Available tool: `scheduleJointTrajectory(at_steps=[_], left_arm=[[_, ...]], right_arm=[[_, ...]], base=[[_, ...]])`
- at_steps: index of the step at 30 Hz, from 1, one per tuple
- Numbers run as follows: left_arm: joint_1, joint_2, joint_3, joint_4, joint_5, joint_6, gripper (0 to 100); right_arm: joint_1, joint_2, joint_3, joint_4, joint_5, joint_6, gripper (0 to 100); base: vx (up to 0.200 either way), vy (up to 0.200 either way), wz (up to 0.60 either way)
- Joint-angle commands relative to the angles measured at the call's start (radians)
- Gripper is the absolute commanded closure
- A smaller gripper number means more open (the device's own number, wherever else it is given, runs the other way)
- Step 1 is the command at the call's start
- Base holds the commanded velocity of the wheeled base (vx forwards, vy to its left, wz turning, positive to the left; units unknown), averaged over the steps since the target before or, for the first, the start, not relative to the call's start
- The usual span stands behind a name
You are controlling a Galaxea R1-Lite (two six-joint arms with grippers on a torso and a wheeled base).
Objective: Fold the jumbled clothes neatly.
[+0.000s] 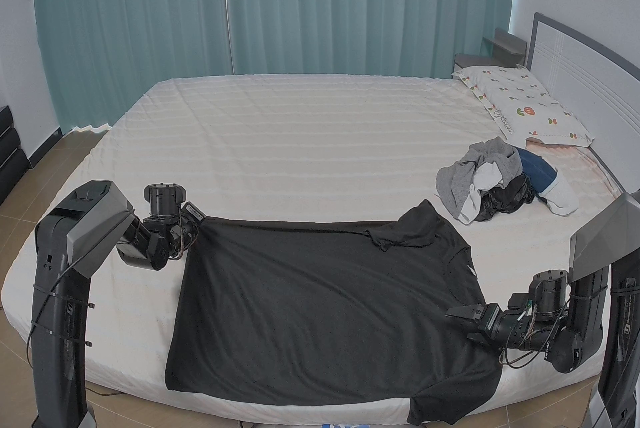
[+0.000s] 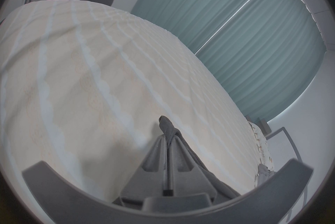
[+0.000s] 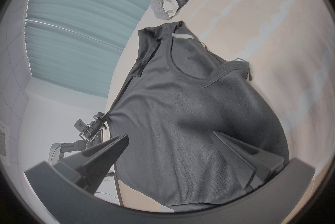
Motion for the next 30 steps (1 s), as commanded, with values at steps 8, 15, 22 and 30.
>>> scheduleJointTrajectory(at_steps=[8,15,22,30], left_arm=[[0.013,0.019,-0.06,0.009,-0.003,-0.004,100],[0.018,0.017,-0.066,0.009,-0.014,-0.007,100],[0.015,0.004,-0.066,0.044,-0.014,-0.039,0],[0.041,-0.234,0.135,0.078,-0.141,-0.226,0]], right_arm=[[0.001,0.0,-0.001,-0.012,-0.002,0.002,0],[-0.001,-0.003,-0.001,-0.012,0.0,0.002,0],[-0.004,-0.004,-0.004,-0.012,-0.02,0.009,0],[-0.007,-0.043,-0.027,-0.015,-0.049,0.037,0]], base=[[0.0,0.0,0.0],[0.0,0.0,0.0],[0.0,0.0,0.0],[0.0,0.0,0.0]])
